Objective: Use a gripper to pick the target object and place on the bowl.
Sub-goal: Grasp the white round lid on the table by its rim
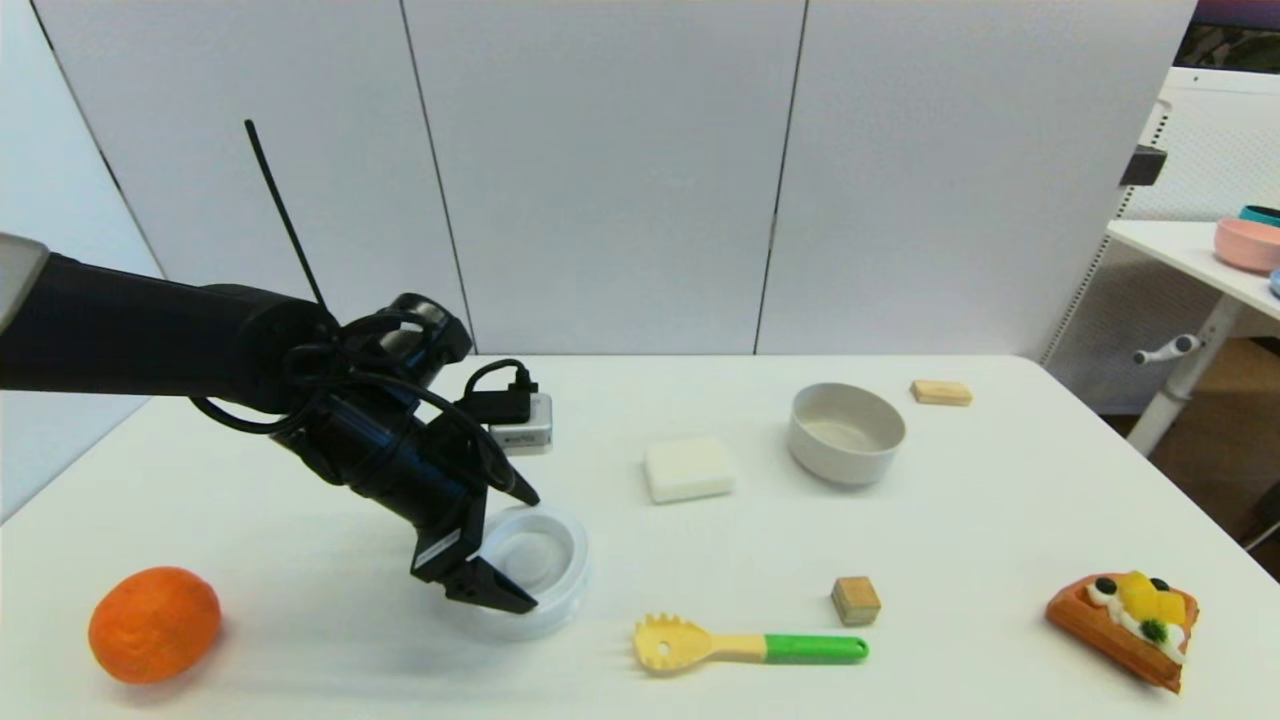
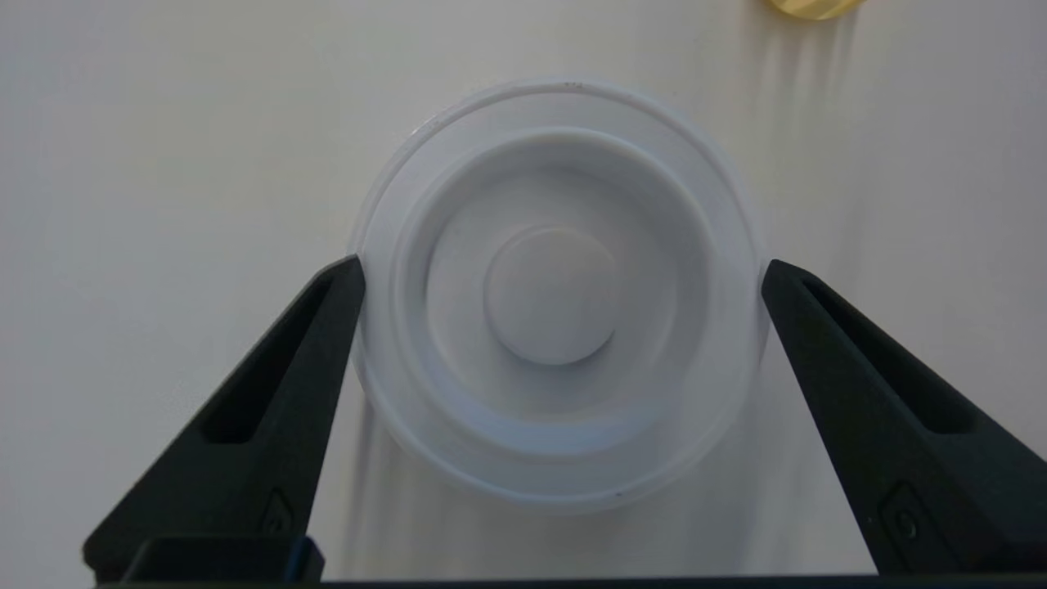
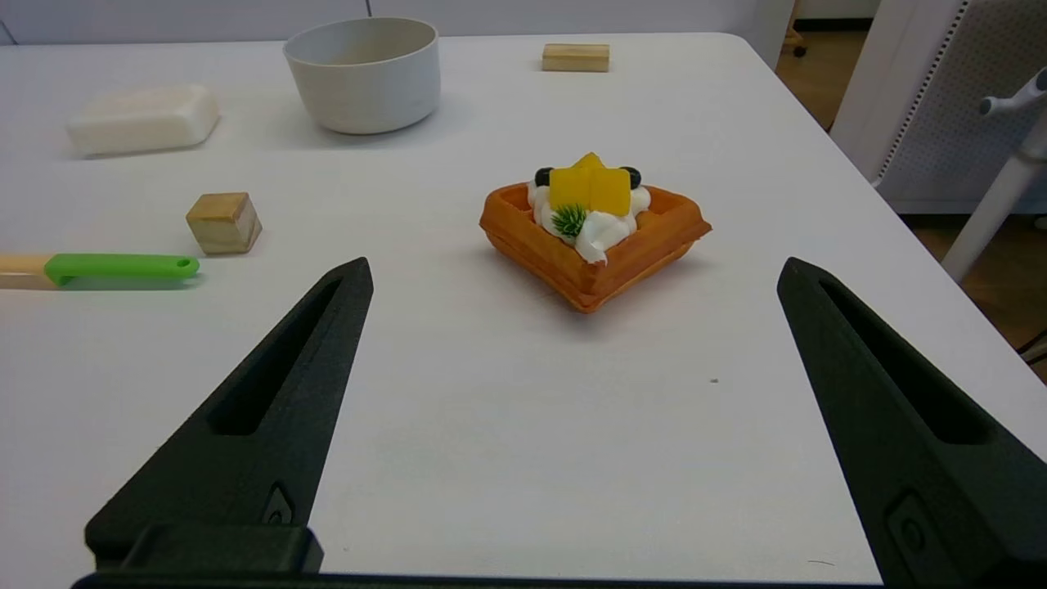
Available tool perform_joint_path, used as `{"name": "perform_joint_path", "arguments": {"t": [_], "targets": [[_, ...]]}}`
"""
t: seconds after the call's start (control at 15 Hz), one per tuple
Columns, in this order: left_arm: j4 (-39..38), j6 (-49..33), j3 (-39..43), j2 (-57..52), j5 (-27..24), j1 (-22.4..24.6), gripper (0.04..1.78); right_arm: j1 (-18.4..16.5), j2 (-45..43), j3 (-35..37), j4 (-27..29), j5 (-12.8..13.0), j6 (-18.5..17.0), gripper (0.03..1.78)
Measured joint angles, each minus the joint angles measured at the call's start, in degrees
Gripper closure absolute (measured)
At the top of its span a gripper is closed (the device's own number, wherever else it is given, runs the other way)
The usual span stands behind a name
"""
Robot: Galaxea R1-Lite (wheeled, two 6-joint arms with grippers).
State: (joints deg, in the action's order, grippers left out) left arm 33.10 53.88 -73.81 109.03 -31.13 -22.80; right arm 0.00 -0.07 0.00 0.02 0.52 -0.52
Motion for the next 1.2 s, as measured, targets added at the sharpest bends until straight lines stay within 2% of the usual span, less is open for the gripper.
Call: {"name": "perform_joint_path", "arguments": {"t": [0.6, 0.87, 1.2], "targets": [[0.6, -0.1, -2.3, 1.4, 0.1, 0.2, 0.11, 0.0, 0.0, 0.0, 0.0, 0.0, 0.0, 0.10], [2.4, -0.4, -3.1, -2.6, 0.3, 0.2, 0.11, 0.0, 0.0, 0.0, 0.0, 0.0, 0.0, 0.10], [13.5, 0.1, -2.5, -11.2, 0.8, 0.8, 0.11, 0.0, 0.0, 0.0, 0.0, 0.0, 0.0, 0.10]]}}
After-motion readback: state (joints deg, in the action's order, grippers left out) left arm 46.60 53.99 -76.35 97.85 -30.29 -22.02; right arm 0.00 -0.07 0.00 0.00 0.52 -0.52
